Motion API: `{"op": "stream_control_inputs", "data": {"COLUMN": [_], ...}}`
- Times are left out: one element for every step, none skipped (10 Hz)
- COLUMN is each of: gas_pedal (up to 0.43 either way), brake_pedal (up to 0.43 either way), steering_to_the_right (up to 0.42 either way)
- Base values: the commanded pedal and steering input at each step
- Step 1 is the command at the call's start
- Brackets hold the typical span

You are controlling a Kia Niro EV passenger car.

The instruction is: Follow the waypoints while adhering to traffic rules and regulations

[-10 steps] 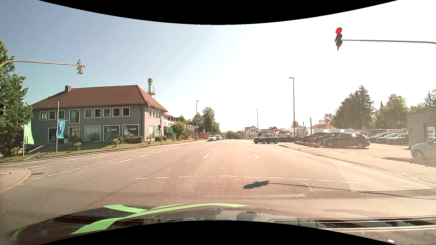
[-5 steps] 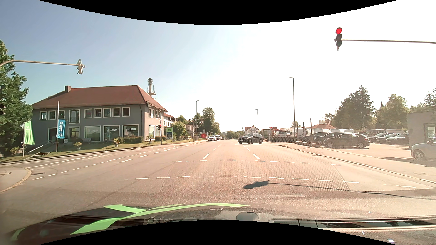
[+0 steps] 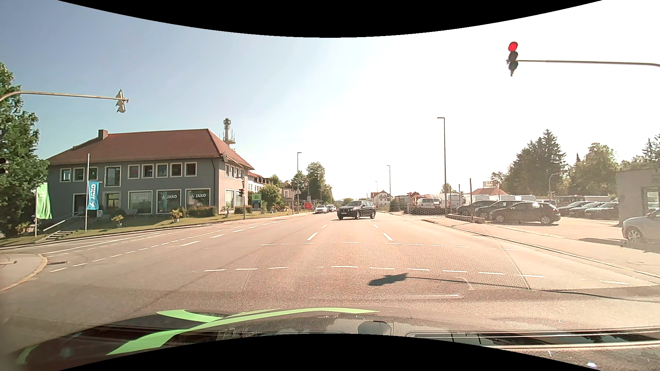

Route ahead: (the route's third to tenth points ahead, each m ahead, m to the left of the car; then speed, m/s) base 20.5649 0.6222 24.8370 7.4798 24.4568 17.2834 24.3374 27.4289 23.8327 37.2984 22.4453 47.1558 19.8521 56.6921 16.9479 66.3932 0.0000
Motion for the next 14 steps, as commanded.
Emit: {"op": "stream_control_inputs", "data": {"gas_pedal": [0.0,0.0,0.0,0.0,0.0,0.0,0.0,0.0,0.0,0.0,0.0,0.0,0.0,0.0], "brake_pedal": [0.274,0.28,0.274,0.274,0.274,0.274,0.28,0.28,0.28,0.28,0.28,0.274,0.28,0.28], "steering_to_the_right": [-0.011,-0.011,-0.011,-0.011,-0.011,-0.011,-0.011,-0.011,-0.011,-0.011,-0.011,-0.011,-0.011,-0.011]}}
